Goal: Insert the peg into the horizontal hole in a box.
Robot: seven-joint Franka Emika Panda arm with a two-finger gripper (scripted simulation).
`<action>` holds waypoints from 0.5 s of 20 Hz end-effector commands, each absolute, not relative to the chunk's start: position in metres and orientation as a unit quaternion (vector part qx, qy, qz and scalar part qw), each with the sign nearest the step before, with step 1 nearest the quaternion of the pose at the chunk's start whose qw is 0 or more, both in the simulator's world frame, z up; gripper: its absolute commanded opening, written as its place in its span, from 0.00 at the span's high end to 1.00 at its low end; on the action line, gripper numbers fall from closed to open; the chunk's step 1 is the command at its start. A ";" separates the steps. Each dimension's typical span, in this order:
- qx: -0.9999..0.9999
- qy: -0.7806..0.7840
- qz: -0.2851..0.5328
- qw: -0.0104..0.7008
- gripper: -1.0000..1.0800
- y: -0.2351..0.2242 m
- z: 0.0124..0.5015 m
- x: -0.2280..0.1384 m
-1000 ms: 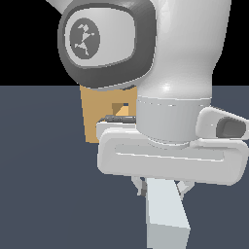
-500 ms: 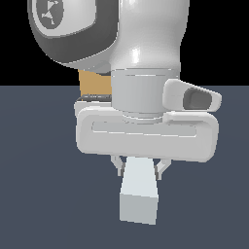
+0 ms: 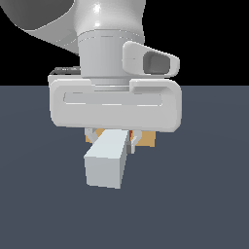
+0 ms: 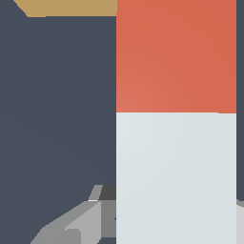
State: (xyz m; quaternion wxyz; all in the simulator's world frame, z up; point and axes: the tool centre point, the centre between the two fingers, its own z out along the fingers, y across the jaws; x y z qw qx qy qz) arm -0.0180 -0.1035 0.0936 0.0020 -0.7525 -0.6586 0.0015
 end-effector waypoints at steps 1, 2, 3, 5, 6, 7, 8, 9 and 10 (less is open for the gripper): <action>-0.753 -0.658 0.000 0.000 1.00 -0.100 0.103 -0.025; -0.753 -0.658 0.000 0.000 1.00 -0.099 0.106 -0.028; -0.753 -0.658 0.000 0.000 1.00 -0.098 0.108 -0.030; -0.753 -0.658 0.000 0.000 1.00 -0.097 0.112 -0.034; -0.753 -0.658 0.000 0.000 1.00 -0.096 0.113 -0.035; -0.753 -0.658 0.000 0.000 1.00 -0.095 0.114 -0.036; -0.754 -0.657 0.000 0.000 1.00 -0.095 0.115 -0.037; -0.754 -0.657 0.000 0.000 1.00 -0.095 0.116 -0.038; -0.754 -0.657 0.000 0.000 1.00 -0.095 0.116 -0.038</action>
